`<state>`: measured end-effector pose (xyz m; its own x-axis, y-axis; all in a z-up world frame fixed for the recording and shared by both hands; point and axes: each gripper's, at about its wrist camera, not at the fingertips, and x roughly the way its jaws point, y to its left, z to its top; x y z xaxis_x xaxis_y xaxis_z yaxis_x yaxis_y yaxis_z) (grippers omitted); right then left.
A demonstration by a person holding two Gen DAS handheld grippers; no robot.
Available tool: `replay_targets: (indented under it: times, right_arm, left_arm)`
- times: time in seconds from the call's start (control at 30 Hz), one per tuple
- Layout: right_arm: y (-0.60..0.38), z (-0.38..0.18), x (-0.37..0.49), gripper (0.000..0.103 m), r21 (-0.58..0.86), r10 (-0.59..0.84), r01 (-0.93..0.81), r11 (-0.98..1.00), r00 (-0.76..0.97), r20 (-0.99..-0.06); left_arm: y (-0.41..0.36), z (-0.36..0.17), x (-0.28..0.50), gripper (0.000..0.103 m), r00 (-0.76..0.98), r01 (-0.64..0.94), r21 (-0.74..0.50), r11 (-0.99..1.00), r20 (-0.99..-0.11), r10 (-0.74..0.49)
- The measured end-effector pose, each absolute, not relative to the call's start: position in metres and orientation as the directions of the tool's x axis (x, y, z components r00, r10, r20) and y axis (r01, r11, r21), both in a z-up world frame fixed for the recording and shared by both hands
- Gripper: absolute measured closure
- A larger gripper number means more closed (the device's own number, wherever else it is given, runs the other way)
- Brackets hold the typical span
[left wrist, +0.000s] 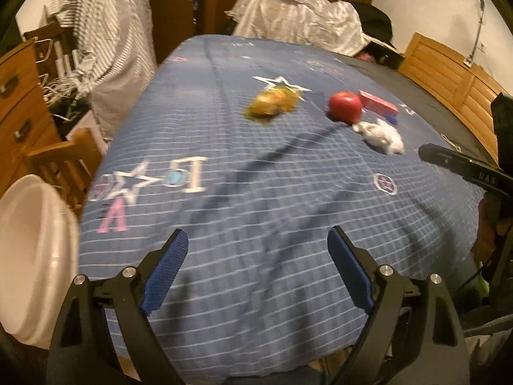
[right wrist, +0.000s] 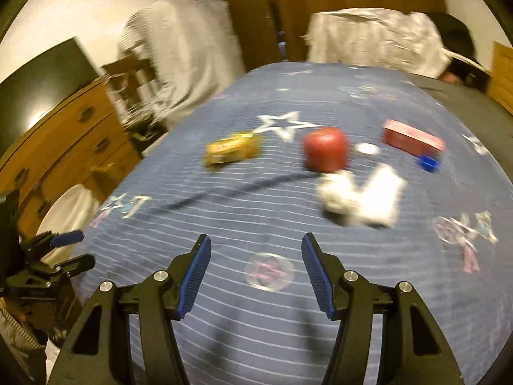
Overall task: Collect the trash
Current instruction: 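Move both grippers back over the remaining trash on the bed, then grasp the white bubble wrap sheet with the right gripper while the left gripper grasps the white towel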
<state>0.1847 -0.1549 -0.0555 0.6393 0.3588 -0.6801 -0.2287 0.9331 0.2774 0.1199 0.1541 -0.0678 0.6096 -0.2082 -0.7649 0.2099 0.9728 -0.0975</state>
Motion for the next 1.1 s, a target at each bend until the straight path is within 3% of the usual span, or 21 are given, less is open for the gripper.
replay_targets:
  times: [0.33,0.67,0.9,1.0,1.1]
  right_arm:
    - [-0.265,-0.104,0.177,0.037,0.311,0.235,0.0,0.95,0.658,-0.716]
    - [-0.291,-0.142,0.271,0.038,0.549,0.341,0.154,0.821,0.64,-0.689]
    - [-0.271,-0.159,0.342,0.037,0.481,0.286,0.244,0.842,0.554,-0.782]
    - [-0.263,-0.165,0.347,0.047,0.434,0.252,0.238,0.869,0.542,-0.802]
    - [-0.261,-0.165,0.346,0.051,0.434,0.273,0.187,0.881,0.548,-0.79]
  left_arm:
    - [0.085,-0.087,0.134,0.018,0.55,0.281,-0.112,0.953,-0.795,-0.255]
    - [-0.007,-0.087,0.19,0.018,0.553,0.326,-0.087,0.941,-0.79,-0.265]
    - [-0.024,-0.096,0.211,0.018,0.536,0.292,-0.113,0.95,-0.803,-0.26]
    - [-0.026,-0.098,0.216,0.018,0.534,0.289,-0.107,0.951,-0.807,-0.253]
    - [-0.029,-0.098,0.222,0.018,0.538,0.283,-0.111,0.953,-0.804,-0.254]
